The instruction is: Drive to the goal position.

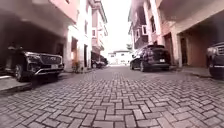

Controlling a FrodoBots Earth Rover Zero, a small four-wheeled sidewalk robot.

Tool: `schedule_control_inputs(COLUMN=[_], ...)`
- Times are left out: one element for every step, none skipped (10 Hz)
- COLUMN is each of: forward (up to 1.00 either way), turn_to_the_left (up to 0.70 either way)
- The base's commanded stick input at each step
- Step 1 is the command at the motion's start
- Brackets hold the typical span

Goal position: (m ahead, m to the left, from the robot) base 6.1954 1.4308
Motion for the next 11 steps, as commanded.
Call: schedule_control_inputs(forward=[0.69,0.69,0.69,0.69,0.69,0.69,0.69,0.69,0.69,0.69,0.69], turn_to_the_left=[0.03,0.03,0.03,0.03,-0.04,-0.19,-0.34,0.03,0.03,0.03,0.03])
